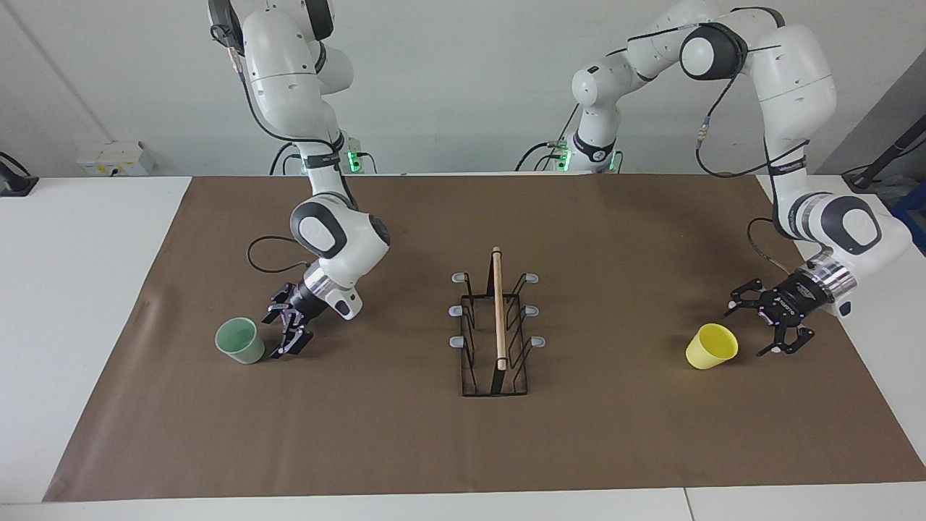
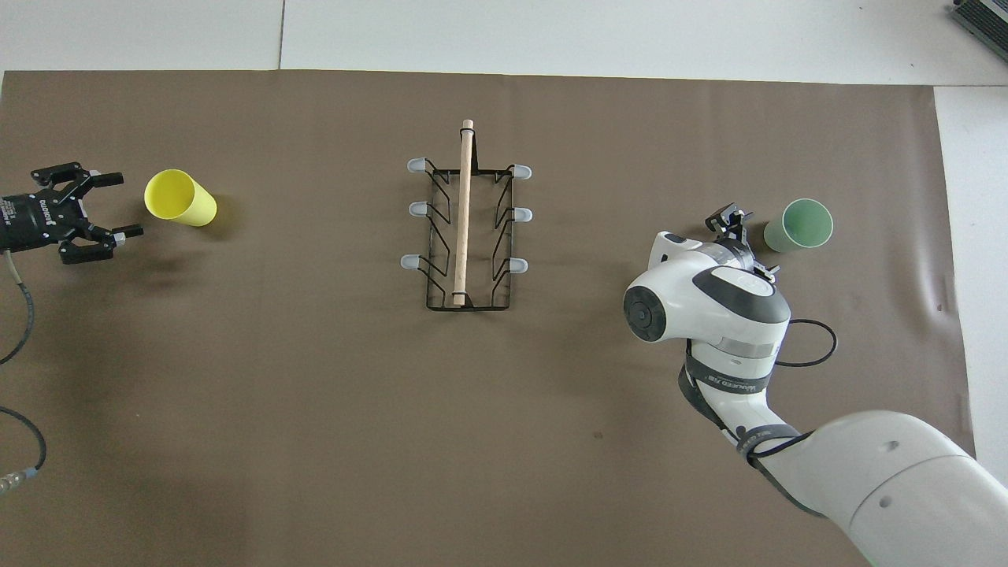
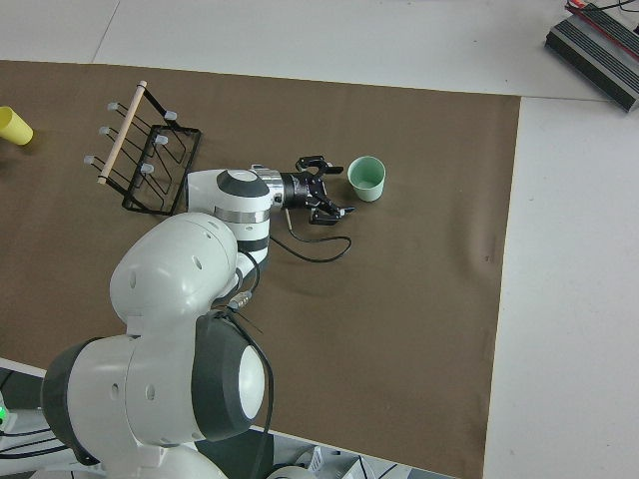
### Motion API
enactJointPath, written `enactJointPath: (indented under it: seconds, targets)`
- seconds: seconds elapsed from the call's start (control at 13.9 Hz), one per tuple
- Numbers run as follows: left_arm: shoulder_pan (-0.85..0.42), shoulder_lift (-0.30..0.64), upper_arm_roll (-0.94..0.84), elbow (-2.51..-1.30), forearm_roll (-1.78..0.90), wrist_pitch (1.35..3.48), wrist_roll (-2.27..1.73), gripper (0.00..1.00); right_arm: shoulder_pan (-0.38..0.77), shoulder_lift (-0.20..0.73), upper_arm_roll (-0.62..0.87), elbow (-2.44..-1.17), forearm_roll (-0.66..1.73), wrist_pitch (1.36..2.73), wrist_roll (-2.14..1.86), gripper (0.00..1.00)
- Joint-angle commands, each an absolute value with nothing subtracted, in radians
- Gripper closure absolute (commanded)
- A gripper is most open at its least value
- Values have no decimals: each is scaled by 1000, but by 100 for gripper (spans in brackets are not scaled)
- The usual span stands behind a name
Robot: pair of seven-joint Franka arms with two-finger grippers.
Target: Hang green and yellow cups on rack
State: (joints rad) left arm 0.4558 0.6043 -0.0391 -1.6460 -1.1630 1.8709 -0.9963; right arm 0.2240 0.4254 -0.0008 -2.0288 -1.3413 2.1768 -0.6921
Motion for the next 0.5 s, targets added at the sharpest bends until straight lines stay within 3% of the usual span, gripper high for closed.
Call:
enactJointPath:
  seconds: [0.0,0.43]
  targets:
    - [466,591,-52,-1709,-1229,1904,-915,0,193,408,6,-2052,-1399,2200,-643,0]
    - [482,606,-78,-1776,-1370,1904,-749,0,146,413,6,-2052,-1465,2233,-589,0]
